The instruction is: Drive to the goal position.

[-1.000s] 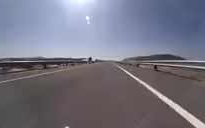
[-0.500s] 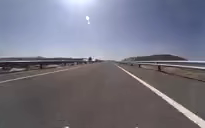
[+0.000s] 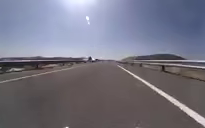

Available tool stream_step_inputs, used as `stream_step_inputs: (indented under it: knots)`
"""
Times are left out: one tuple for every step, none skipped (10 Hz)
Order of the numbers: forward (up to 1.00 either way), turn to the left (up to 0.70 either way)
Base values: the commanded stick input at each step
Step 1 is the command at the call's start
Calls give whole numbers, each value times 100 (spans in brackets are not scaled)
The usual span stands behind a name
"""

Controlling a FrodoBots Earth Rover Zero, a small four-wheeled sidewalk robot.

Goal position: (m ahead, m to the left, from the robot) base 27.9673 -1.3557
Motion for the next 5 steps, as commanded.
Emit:
stream_step_inputs:
  knots:
    - [100, 0]
    - [100, 0]
    - [100, 0]
    - [100, 0]
    - [100, 0]
